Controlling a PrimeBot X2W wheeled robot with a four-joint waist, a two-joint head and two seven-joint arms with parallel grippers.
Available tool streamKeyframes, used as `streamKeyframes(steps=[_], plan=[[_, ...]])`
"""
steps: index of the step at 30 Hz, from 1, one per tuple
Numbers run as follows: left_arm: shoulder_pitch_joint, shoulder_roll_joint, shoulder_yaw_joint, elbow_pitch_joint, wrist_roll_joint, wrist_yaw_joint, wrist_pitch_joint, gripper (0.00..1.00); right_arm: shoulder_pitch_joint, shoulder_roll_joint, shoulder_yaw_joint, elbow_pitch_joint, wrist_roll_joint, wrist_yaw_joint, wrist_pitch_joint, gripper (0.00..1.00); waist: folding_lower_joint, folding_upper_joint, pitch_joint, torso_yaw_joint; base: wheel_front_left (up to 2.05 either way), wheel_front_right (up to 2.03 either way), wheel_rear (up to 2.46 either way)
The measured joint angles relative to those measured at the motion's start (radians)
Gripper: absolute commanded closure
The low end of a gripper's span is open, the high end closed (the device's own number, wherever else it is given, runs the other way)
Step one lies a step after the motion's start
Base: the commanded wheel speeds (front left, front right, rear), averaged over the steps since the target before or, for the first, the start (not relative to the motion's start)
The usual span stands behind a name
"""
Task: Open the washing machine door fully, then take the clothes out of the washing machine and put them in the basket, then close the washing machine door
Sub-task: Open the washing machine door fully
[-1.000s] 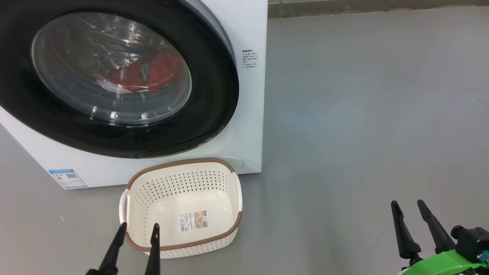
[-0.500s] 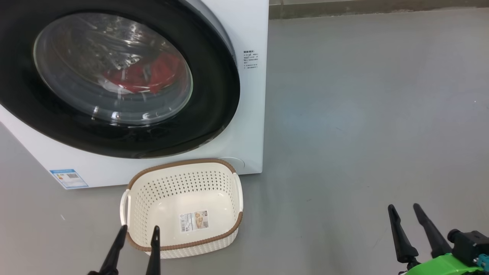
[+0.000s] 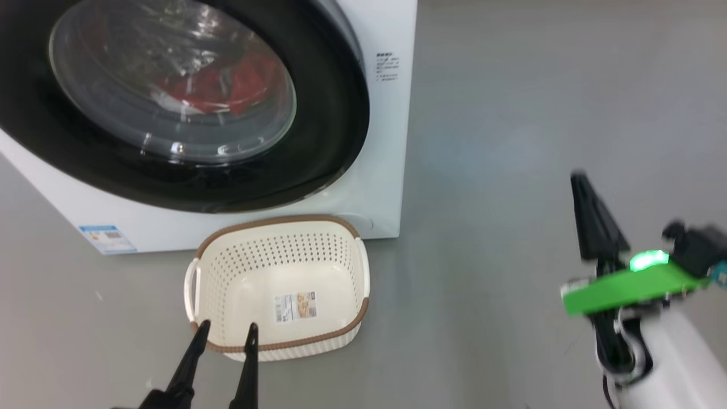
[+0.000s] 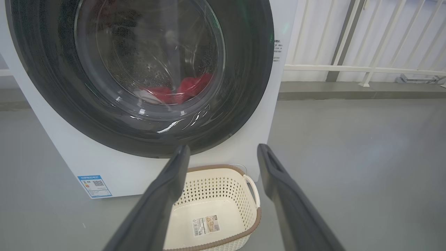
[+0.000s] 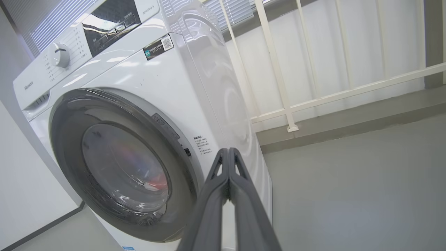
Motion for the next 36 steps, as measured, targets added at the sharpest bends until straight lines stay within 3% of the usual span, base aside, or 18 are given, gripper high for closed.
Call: streamKeyframes(steps=[7, 19, 25, 29, 32, 36], plan=[[-0.068, 0.000, -0.039, 0.000, -0.018, 0.009, 0.000, 0.00, -0.219, -0.016, 0.041, 0.016, 0.071, 0.000, -0.005, 1.00, 0.0000, 0.0000, 0.049, 0.037, 0.00, 0.00, 0.00], [-0.149, -0.002, -0.096, 0.004, -0.048, 0.021, 0.000, 0.00, -0.518, -0.108, 0.109, 0.083, 0.230, 0.000, -0.005, 1.00, 0.0000, 0.0000, 0.139, 0.116, 0.00, 0.00, 0.00], [-0.182, -0.004, -0.124, 0.006, -0.063, 0.030, 0.000, 0.00, -0.643, -0.155, 0.206, 0.157, 0.359, 0.000, -0.004, 1.00, 0.0000, 0.0000, 0.182, 0.154, 0.00, 0.00, 0.00], [-0.198, -0.004, -0.143, 0.012, -0.071, 0.030, 0.000, 0.00, -0.711, -0.180, 0.283, 0.202, 0.564, 0.000, 0.111, 1.00, 0.0000, 0.0000, 0.207, 0.179, 0.00, 0.00, 0.00], [-0.202, -0.005, -0.156, 0.017, -0.073, 0.030, 0.000, 0.00, -0.749, -0.184, 0.283, 0.232, 0.758, 0.000, 0.252, 1.00, 0.0000, 0.0000, 0.225, 0.196, 0.00, 0.00, 0.00], [-0.218, -0.006, -0.170, 0.022, -0.081, 0.030, 0.000, 0.00, -0.800, -0.212, 0.277, 0.297, 0.871, 0.000, 0.384, 1.00, 0.0000, 0.0000, 0.248, 0.218, 0.00, 0.00, 0.00]])
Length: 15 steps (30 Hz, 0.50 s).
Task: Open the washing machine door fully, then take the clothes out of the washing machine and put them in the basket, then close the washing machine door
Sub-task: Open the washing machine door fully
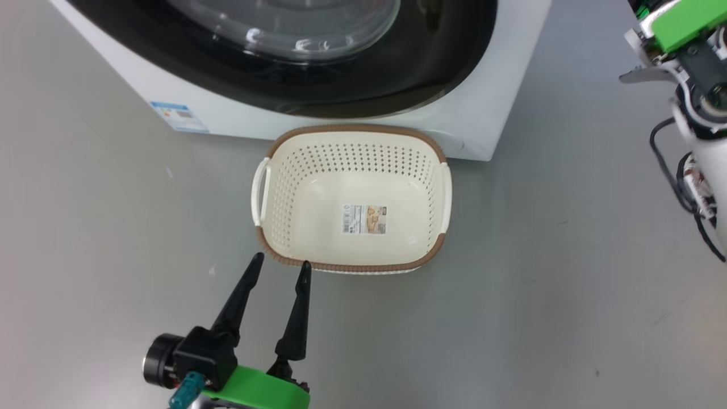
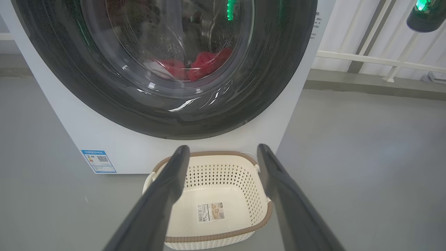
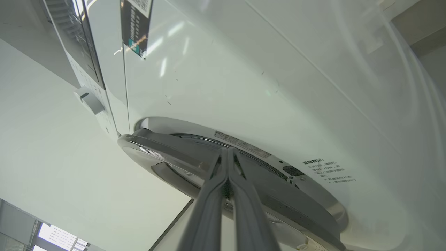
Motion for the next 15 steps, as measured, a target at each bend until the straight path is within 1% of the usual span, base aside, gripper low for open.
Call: streamKeyframes(steps=[1, 2, 7, 13, 15], plan=[[-0.004, 0.000, -0.002, 0.000, -0.001, 0.000, 0.000, 0.00, -0.013, -0.001, -0.002, 0.016, 0.024, 0.000, 0.030, 1.00, 0.0000, 0.0000, 0.005, 0.005, 0.00, 0.00, 0.00], [-0.005, 0.000, -0.007, 0.002, -0.008, 0.000, 0.000, 0.00, -0.035, -0.001, -0.001, 0.039, 0.052, 0.000, 0.089, 1.00, 0.0000, 0.0000, 0.017, 0.014, 0.00, 0.00, 0.00], [-0.006, -0.001, -0.024, 0.004, -0.017, 0.000, 0.000, 0.00, -0.083, -0.003, -0.001, 0.111, 0.125, 0.000, 0.240, 1.00, 0.0000, 0.0000, 0.040, 0.034, 0.00, 0.00, 0.00], [-0.039, -0.002, -0.049, 0.002, -0.031, 0.000, 0.000, 0.00, -0.164, -0.007, -0.012, 0.164, 0.177, 0.000, 0.384, 1.00, 0.0000, 0.0000, 0.075, 0.051, 0.00, 0.00, 0.00], [-0.048, -0.003, -0.060, -0.001, -0.034, 0.000, 0.000, 0.00, -0.197, -0.006, -0.019, 0.179, 0.190, 0.000, 0.411, 1.00, 0.0000, 0.0000, 0.089, 0.058, 0.00, 0.00, 0.00]])
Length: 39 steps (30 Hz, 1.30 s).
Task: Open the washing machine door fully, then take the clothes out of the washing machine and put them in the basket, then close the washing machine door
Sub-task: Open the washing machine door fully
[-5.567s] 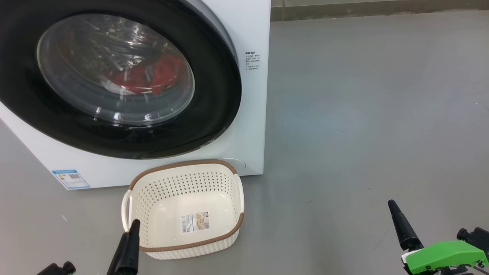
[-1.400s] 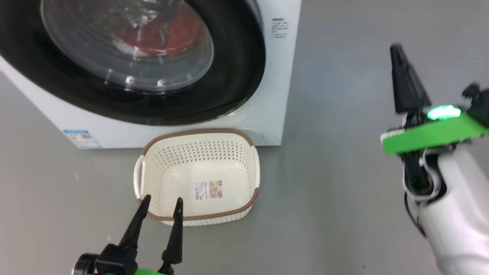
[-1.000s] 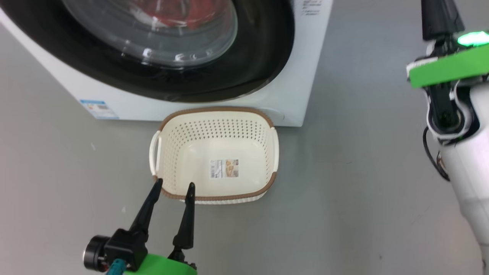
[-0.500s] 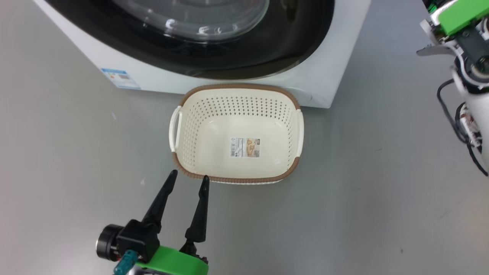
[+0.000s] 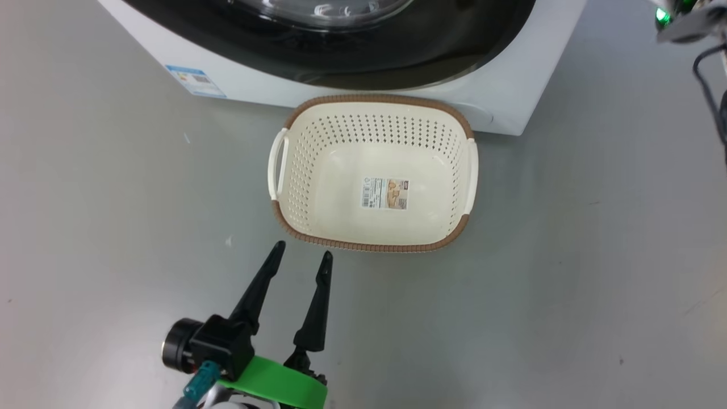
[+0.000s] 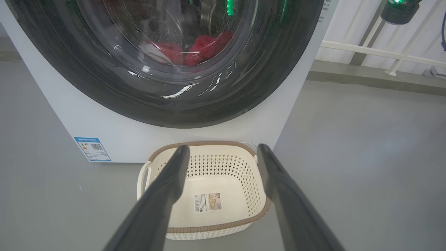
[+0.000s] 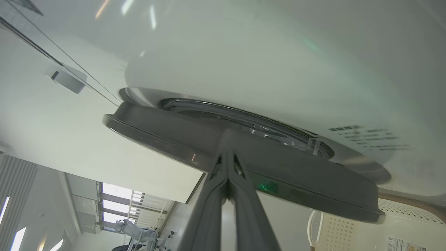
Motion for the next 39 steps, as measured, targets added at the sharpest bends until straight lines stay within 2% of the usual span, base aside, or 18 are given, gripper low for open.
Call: streamKeyframes(steps=[8, 22, 30, 39], plan=[[-0.034, -0.001, -0.043, -0.018, -0.018, 0.006, 0.000, 0.00, -0.073, -0.004, 0.009, 0.066, -0.011, 0.000, 0.075, 1.00, 0.0000, 0.0000, 0.048, 0.029, 0.00, 0.00, 0.00], [-0.055, -0.002, -0.081, -0.031, -0.053, 0.022, 0.000, 0.00, -0.141, -0.004, 0.018, 0.117, -0.043, 0.000, 0.092, 1.00, 0.0000, 0.0000, 0.100, 0.070, 0.00, 0.00, 0.00], [-0.057, -0.002, -0.091, -0.033, -0.053, 0.031, 0.000, 0.00, -0.130, -0.001, 0.030, 0.092, -0.052, 0.000, 0.137, 1.00, 0.0000, 0.0000, 0.086, 0.068, 0.00, 0.00, 0.00], [-0.057, -0.002, -0.089, -0.031, -0.053, 0.032, 0.000, 0.00, -0.043, 0.016, 0.038, 0.029, -0.053, 0.000, 0.167, 1.00, 0.0000, 0.0000, 0.049, 0.049, 0.00, 0.00, 0.00]])
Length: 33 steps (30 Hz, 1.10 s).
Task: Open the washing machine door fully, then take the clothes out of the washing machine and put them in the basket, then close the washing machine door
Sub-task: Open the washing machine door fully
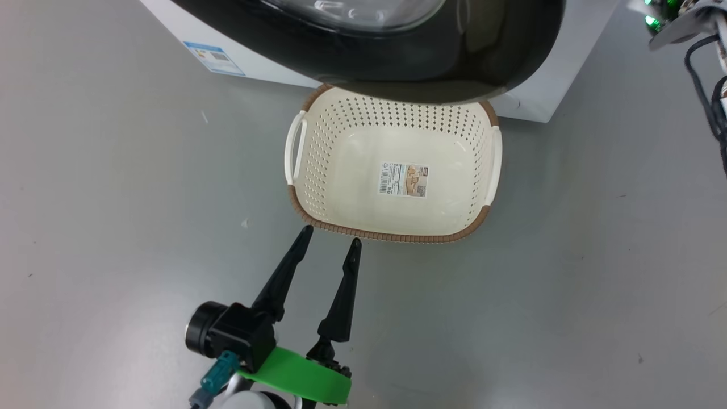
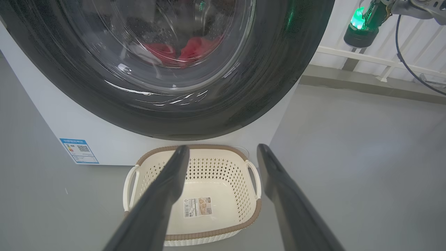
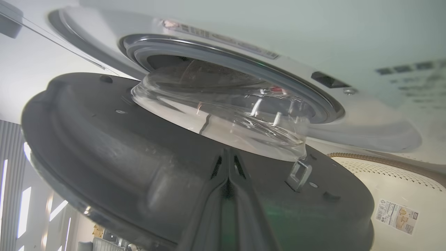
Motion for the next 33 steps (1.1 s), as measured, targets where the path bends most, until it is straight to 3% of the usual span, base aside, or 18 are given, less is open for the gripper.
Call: streamKeyframes(steps=[33], plan=[[0.049, 0.001, 0.019, 0.004, 0.011, 0.000, 0.000, 0.00, 0.249, 0.085, 0.058, -0.225, -0.012, 0.000, 0.110, 1.00, 0.0000, 0.0000, -0.090, -0.031, 0.00, 0.00, 0.00]])
